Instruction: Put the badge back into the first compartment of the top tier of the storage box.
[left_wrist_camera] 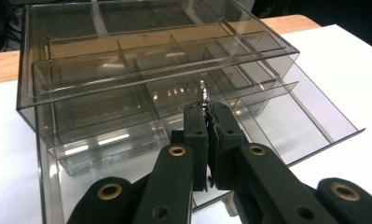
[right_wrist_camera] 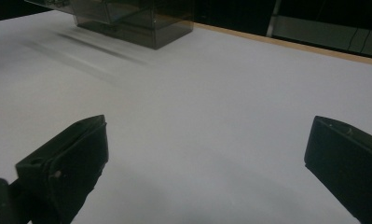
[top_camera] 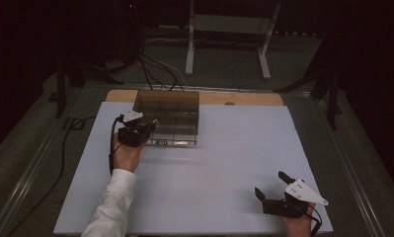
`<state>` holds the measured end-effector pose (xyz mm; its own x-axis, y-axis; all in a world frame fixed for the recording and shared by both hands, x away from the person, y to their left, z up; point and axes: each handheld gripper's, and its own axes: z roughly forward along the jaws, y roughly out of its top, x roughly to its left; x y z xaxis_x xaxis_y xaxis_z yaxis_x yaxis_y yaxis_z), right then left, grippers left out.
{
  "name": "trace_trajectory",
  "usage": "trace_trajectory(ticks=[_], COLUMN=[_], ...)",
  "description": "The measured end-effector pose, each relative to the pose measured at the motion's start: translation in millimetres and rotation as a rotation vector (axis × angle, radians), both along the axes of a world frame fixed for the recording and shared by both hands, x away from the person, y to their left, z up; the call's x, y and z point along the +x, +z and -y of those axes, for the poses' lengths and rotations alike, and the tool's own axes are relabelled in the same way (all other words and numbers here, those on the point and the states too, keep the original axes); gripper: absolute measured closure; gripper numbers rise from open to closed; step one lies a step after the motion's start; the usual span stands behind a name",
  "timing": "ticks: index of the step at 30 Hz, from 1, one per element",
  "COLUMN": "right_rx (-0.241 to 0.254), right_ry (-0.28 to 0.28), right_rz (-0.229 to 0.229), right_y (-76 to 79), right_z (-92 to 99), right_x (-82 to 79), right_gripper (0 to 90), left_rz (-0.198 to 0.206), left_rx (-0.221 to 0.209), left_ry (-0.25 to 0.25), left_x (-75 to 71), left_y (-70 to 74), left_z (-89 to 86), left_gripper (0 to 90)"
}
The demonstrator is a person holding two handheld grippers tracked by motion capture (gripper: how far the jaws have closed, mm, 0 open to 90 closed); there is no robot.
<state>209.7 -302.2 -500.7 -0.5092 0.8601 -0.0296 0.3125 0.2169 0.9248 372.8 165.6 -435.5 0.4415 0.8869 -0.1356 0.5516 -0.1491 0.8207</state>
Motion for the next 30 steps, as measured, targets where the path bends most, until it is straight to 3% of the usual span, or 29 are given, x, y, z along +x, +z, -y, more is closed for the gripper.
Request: trace_trajectory(ticks=[30], right_rx=[-0.001], right_ry=[0.0], right_rz=[-0.004], right_y=[-0.4], right_z=[-0.8], right_x=[0.2], right_gripper=[0.0], left_rz=[-0.028], left_rx=[0.018], left_ry=[0.051], left_x=[1.9], left_y=[-6.0], left_z=[-16.7], left_gripper=[88.2])
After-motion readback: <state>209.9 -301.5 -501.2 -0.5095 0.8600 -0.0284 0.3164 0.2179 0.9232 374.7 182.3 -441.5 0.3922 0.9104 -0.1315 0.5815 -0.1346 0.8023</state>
